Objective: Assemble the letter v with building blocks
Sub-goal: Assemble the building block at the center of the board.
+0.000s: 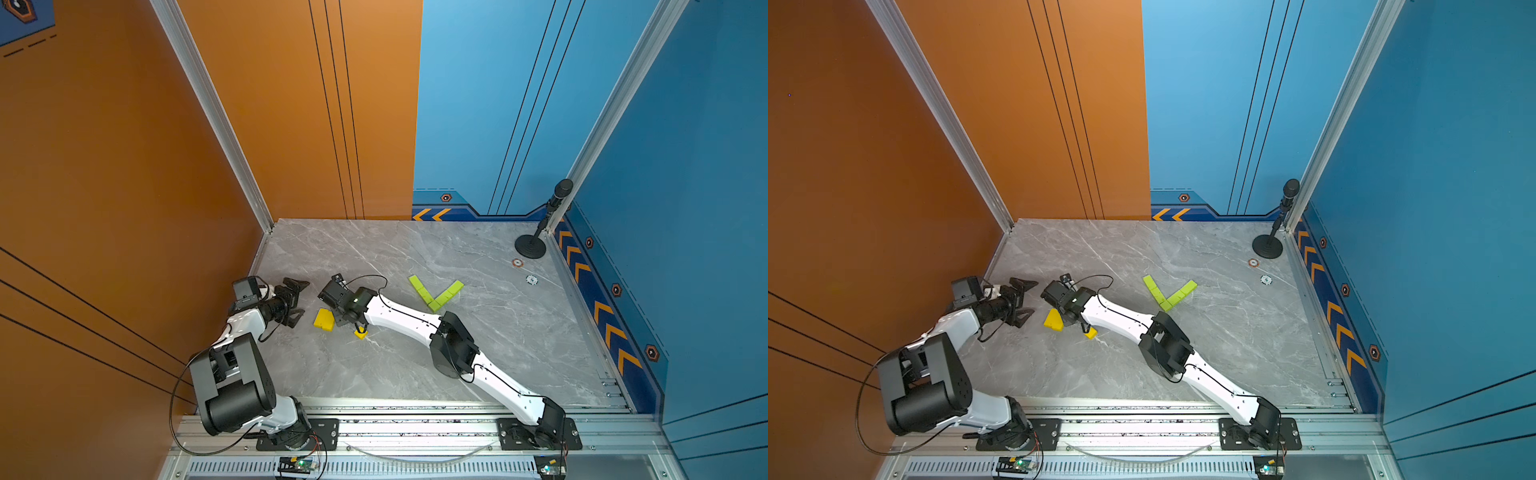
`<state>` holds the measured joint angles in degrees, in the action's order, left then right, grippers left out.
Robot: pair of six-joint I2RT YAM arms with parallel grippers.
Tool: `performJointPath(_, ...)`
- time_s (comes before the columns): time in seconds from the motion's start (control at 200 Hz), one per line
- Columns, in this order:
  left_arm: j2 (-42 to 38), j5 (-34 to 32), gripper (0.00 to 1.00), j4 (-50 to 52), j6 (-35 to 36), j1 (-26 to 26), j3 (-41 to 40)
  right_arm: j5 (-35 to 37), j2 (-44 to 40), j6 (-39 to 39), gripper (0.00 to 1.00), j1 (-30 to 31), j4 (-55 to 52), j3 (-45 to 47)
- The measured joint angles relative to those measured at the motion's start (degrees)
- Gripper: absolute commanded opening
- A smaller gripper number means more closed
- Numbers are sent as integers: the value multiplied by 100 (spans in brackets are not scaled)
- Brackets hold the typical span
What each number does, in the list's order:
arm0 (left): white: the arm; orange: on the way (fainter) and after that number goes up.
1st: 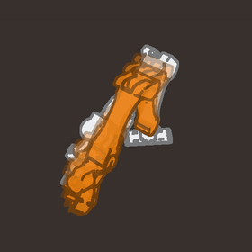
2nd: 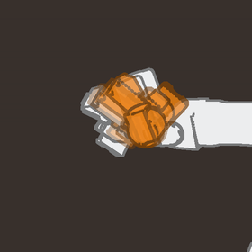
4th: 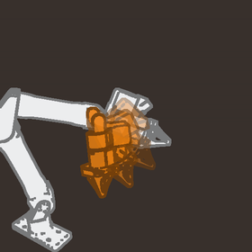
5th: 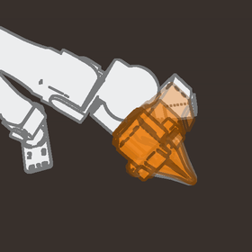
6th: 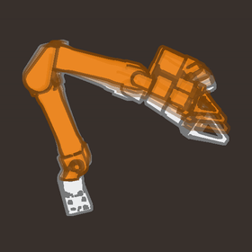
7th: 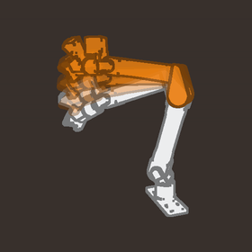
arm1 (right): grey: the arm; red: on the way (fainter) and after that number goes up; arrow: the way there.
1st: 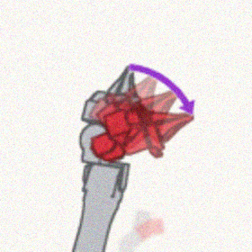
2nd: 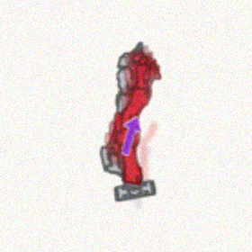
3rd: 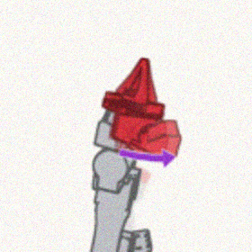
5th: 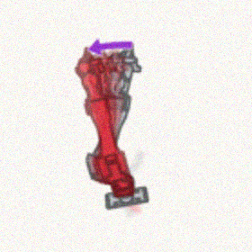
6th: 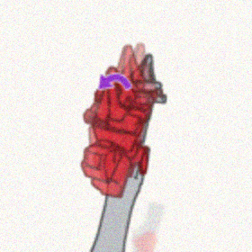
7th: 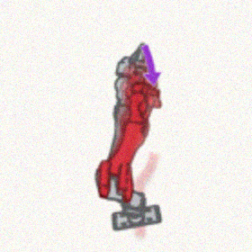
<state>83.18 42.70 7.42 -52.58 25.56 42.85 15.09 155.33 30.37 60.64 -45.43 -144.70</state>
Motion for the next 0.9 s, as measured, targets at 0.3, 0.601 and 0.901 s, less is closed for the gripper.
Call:
performJointPath(0.3,0,0,98,0,0,0,0,0,11,81,32,-13,11,-11)
performJointPath(0.601,-2,0,98,0,0,0,0,-2,52,107,32,-28,120,-42)
performJointPath(0.901,-2,0,98,0,0,0,0,0,59,125,33,-28,149,-44)
